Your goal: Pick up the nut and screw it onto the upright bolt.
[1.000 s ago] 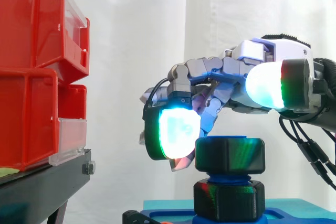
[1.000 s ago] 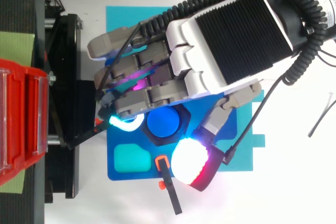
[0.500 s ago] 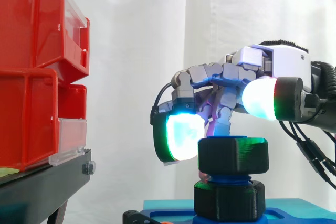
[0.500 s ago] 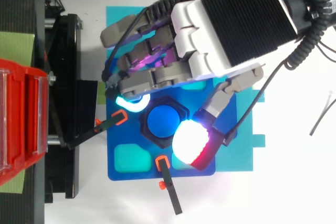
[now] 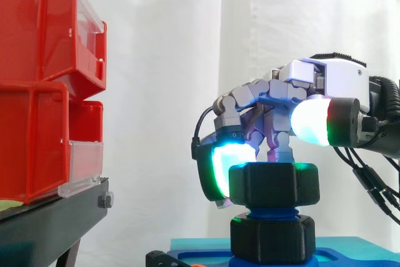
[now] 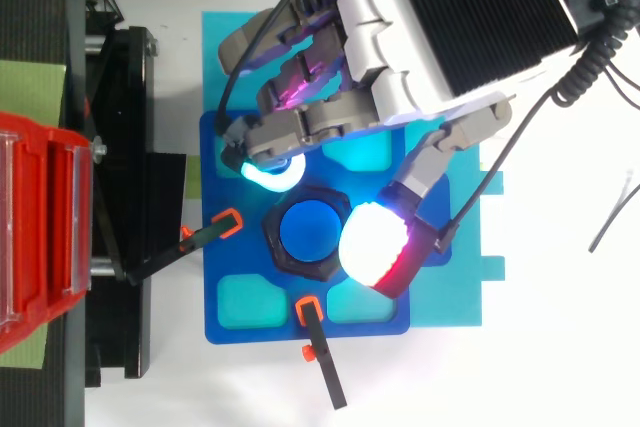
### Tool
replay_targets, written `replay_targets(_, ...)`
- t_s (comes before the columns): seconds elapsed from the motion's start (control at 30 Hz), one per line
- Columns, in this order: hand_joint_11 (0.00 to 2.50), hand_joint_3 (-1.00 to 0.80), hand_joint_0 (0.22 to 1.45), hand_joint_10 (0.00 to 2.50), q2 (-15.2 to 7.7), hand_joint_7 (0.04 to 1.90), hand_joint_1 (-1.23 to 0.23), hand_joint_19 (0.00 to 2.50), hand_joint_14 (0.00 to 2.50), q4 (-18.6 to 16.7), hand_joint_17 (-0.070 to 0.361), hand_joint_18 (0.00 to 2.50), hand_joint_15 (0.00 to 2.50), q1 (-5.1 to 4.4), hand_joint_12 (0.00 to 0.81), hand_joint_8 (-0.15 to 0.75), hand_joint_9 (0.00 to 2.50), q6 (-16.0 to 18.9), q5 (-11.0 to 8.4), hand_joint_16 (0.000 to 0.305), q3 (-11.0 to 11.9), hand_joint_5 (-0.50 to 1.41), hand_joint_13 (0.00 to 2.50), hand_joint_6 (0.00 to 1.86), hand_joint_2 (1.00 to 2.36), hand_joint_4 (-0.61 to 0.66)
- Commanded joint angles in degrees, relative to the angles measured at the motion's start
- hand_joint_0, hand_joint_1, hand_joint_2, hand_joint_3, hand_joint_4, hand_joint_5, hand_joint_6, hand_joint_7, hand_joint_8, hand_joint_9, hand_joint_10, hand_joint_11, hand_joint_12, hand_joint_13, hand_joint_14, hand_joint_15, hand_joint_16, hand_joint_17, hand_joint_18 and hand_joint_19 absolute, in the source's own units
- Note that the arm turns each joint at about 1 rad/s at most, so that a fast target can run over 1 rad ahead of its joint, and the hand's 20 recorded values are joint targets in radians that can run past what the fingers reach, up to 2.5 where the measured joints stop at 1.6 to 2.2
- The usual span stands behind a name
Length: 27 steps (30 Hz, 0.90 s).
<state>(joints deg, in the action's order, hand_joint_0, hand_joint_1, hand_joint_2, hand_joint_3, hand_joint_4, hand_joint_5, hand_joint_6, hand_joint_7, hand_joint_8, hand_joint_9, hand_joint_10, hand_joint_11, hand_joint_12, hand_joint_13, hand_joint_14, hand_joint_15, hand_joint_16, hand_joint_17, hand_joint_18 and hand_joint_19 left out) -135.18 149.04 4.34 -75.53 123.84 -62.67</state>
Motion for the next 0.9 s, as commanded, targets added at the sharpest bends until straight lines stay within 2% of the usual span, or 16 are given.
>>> replay_targets(0.0, 0.18, -0.5, 0.52, 0.01, 0.0, 1.15, -0.22, 0.03, 0.0, -0.15, 0.004, 0.73, 0.0, 0.23, 0.089, 0.175, 1.74, -0.06, 0.44, 0.002, 0.0, 0.07, 1.16, 0.65, 1.0, 0.07)
replay_targets(0.17, 0.21, -0.5, 0.52, 0.01, 0.0, 1.16, -0.23, 0.05, 0.0, -0.24, 0.003, 0.75, 0.0, 0.4, 0.086, 0.165, 1.78, 0.03, 0.79, 0.001, 0.18, 0.07, 1.18, 0.65, 1.0, 0.08)
replay_targets(0.4, 0.22, -0.5, 0.52, 0.01, 0.0, 1.18, -0.22, 0.07, 0.0, 1.26, 0.006, 0.74, 0.0, 0.4, 0.094, 0.189, 1.76, 0.03, 2.11, 0.003, 2.73, 0.07, 1.17, 0.63, 1.0, 0.06)
replay_targets(0.53, 0.22, -0.5, 0.52, 0.01, 0.0, 1.2, -0.21, 0.07, 0.0, 3.63, 0.007, 0.74, 0.0, 0.4, 0.098, 0.189, 1.76, -0.15, 2.46, 0.003, 4.84, 0.07, 1.16, 0.61, 1.0, 0.07)
replay_targets(0.77, 0.23, -0.5, 0.51, 0.01, 0.0, 1.23, -0.21, 0.08, 0.0, 3.1, 0.009, 0.72, 0.0, 0.4, 0.1, 0.199, 1.74, -0.15, 2.55, 0.004, 5.1, 0.07, 1.15, 0.6, 1.0, 0.07)
replay_targets(0.87, 0.23, -0.5, 0.51, 0.01, 0.0, 1.22, -0.21, 0.08, 0.0, 1.52, 0.01, 0.72, 0.0, 0.31, 0.103, 0.193, 1.74, -0.06, 4.04, 0.004, 5.45, 0.08, 1.14, 0.6, 1.0, 0.07)
